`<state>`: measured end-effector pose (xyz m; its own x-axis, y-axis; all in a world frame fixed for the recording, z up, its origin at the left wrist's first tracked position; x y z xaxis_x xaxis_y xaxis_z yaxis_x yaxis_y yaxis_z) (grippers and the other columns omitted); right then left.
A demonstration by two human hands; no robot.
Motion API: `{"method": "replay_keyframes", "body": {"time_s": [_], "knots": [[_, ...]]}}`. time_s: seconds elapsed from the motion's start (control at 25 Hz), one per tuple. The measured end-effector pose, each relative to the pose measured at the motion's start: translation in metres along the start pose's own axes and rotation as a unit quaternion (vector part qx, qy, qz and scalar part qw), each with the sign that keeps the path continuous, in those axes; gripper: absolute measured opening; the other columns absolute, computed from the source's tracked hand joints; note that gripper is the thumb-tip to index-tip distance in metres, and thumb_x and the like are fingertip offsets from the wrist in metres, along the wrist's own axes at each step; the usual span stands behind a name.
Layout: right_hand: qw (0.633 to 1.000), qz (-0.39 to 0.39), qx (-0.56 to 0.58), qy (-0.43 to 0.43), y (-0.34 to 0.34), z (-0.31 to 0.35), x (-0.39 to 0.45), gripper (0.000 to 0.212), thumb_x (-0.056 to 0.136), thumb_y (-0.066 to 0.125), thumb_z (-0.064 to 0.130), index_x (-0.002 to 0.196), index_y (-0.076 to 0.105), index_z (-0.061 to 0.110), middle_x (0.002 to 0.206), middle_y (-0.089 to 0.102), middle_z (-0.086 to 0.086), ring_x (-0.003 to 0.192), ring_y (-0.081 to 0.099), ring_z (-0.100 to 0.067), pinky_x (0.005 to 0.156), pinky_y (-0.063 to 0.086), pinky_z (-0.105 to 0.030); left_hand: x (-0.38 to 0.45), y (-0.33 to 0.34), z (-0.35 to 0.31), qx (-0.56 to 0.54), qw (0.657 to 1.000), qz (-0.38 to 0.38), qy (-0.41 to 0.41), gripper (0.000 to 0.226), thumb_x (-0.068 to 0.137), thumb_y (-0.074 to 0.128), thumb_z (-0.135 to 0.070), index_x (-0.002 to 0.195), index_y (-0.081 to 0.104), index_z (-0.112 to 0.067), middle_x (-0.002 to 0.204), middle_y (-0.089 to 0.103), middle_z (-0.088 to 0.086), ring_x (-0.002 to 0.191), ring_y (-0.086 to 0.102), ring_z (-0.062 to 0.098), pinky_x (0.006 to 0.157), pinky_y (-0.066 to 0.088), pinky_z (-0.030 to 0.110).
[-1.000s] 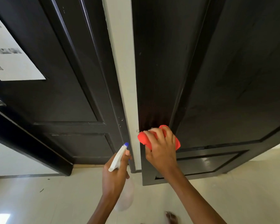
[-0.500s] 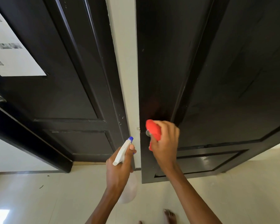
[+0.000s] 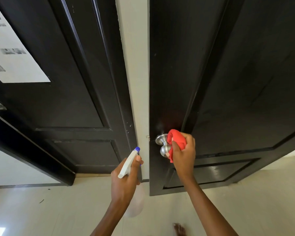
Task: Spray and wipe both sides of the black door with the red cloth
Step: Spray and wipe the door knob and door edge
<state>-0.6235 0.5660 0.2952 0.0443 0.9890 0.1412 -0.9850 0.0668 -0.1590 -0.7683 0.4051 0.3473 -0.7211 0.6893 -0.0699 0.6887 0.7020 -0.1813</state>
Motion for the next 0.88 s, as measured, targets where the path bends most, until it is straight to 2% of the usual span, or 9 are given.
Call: {"method": "replay_keyframes", "body": {"time_s": [0.08,0.2,0.28,0.32,0.4,0.44,0.52,0.76,0.88], "knots": [[0.977,0.024,-0.149,-0.151,0.009,0.014,-0.009,0.041,0.082,0.07,0.031,0.121,0.064,0.025,0.125,0.056,0.004,0.117,0.052,-0.021,0.091,0.052,-0.037,-0.002,0.002,0.001,0.003,1.0,0.007,0.008,0.022,0.084,0.055,-0.05,0.083,0.069,-0.033,0.056,0.063,-0.001,0.054,0.063,0.014,0.049,0.047,0.009],[0.833,0.061,-0.378,-0.4,0.027,0.019,-0.017,0.051,0.075,0.079,0.033,0.123,0.065,0.024,0.127,0.061,-0.005,0.122,0.053,-0.035,0.095,0.051,-0.047,-0.001,0.007,0.0,-0.001,1.0,0.006,0.013,0.025,0.083,0.056,-0.052,0.083,0.07,-0.031,0.057,0.064,0.001,0.055,0.063,0.016,0.049,0.047,0.01],[0.833,0.068,-0.38,-0.397,0.021,0.011,-0.008,0.054,0.075,0.079,0.034,0.126,0.063,0.025,0.129,0.06,-0.005,0.122,0.053,-0.033,0.095,0.052,-0.043,0.002,0.009,-0.001,-0.003,1.0,0.004,0.015,0.025,0.083,0.056,-0.052,0.082,0.07,-0.032,0.059,0.065,-0.001,0.055,0.064,0.018,0.05,0.049,0.011],[0.886,0.059,-0.319,-0.331,0.014,0.008,-0.004,0.053,0.078,0.078,0.034,0.127,0.061,0.026,0.13,0.058,-0.003,0.122,0.052,-0.028,0.093,0.051,-0.034,0.002,0.01,-0.001,-0.002,1.0,0.005,0.02,0.026,0.084,0.056,-0.052,0.082,0.071,-0.032,0.059,0.065,0.0,0.054,0.064,0.018,0.051,0.049,0.012],[0.996,0.02,-0.07,-0.049,0.006,-0.006,-0.004,0.045,0.089,0.073,0.036,0.131,0.057,0.029,0.129,0.058,0.002,0.117,0.058,-0.021,0.085,0.05,-0.023,0.003,0.011,-0.003,-0.005,1.0,0.005,0.024,0.025,0.085,0.056,-0.052,0.082,0.072,-0.032,0.06,0.066,0.002,0.053,0.063,0.016,0.051,0.049,0.011],[0.991,0.007,0.08,0.105,0.009,-0.011,-0.009,0.043,0.095,0.069,0.037,0.135,0.056,0.029,0.127,0.062,0.0,0.113,0.064,-0.023,0.082,0.053,-0.026,0.003,0.01,-0.003,-0.008,1.0,0.001,0.023,0.024,0.085,0.056,-0.051,0.082,0.071,-0.033,0.059,0.065,0.003,0.052,0.063,0.015,0.051,0.049,0.011],[0.915,-0.001,0.279,0.292,0.019,-0.024,-0.016,0.041,0.1,0.062,0.04,0.138,0.056,0.027,0.121,0.071,-0.006,0.107,0.07,-0.028,0.084,0.057,-0.038,0.002,0.007,0.0,-0.007,1.0,-0.001,0.026,0.026,0.086,0.055,-0.05,0.083,0.072,-0.031,0.058,0.065,0.005,0.049,0.062,0.014,0.051,0.048,0.01],[0.684,0.043,0.568,0.456,0.048,-0.021,-0.051,0.052,0.102,0.051,0.046,0.138,0.06,0.01,0.128,0.068,-0.023,0.109,0.068,-0.04,0.085,0.063,-0.048,0.002,-0.004,0.009,0.014,1.0,-0.001,0.025,0.041,0.088,0.053,-0.052,0.093,0.076,-0.018,0.055,0.064,0.005,0.051,0.062,0.012,0.053,0.046,0.006],[0.666,0.03,0.587,0.46,0.056,-0.017,-0.059,0.054,0.103,0.049,0.047,0.139,0.059,0.008,0.131,0.065,-0.025,0.105,0.07,-0.041,0.073,0.065,-0.045,0.002,-0.005,0.008,0.021,0.999,0.007,0.026,0.043,0.086,0.053,-0.053,0.092,0.076,-0.018,0.058,0.066,0.005,0.052,0.063,0.013,0.053,0.046,0.006]]}}
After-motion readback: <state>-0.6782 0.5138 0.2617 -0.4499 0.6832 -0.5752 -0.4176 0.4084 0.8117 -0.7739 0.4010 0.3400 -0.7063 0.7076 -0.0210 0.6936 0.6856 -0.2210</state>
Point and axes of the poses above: each hand's wrist, its own x-axis towards the middle knuckle, its own y-axis out of the palm, z = x × y, the point moved 3 cm from there along x, towards the middle knuckle
